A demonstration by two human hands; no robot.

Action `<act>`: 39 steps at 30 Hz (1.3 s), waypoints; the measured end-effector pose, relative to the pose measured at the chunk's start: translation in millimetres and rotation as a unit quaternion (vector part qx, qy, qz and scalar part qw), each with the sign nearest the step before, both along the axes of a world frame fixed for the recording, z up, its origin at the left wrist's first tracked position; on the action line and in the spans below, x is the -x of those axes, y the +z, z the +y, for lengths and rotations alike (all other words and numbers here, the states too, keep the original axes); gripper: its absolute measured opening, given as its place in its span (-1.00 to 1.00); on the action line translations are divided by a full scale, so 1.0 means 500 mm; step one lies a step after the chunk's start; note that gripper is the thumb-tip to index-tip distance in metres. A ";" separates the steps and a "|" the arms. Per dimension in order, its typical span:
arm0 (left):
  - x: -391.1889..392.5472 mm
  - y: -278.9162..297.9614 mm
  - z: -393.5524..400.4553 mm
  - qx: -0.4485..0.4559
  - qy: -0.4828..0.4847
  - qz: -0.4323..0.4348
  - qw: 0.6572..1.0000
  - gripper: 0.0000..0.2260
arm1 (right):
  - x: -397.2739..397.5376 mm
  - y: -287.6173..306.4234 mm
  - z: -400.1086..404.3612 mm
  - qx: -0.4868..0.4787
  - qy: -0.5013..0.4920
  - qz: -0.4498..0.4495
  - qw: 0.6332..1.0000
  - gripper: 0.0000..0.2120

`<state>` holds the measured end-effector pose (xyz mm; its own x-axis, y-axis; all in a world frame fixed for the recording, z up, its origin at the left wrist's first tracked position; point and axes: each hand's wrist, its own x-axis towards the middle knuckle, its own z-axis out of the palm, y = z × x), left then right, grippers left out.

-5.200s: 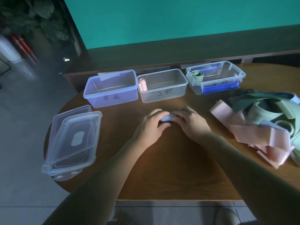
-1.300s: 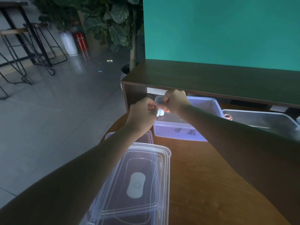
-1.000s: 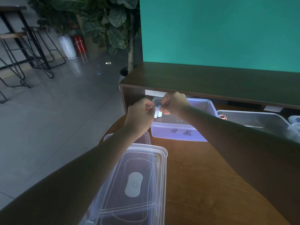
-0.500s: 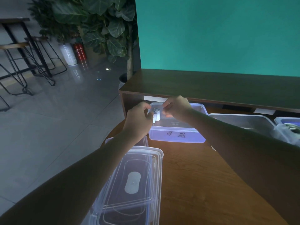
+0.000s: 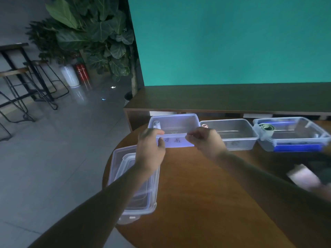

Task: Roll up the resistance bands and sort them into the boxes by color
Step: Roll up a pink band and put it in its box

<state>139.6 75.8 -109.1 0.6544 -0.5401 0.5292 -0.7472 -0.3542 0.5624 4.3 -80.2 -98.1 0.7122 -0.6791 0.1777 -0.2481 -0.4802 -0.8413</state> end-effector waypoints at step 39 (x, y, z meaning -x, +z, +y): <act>0.608 -0.125 -0.372 -0.035 -0.226 0.241 0.943 -0.68 | 0.603 -0.181 -0.027 -0.094 -0.309 -0.148 0.935 -0.88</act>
<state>-164.4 -110.3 -171.4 0.5049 -0.8439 0.1813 -0.4936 -0.1099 0.8627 -297.1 -93.8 -188.7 0.1131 -0.9835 0.1409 -0.1725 -0.1591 -0.9721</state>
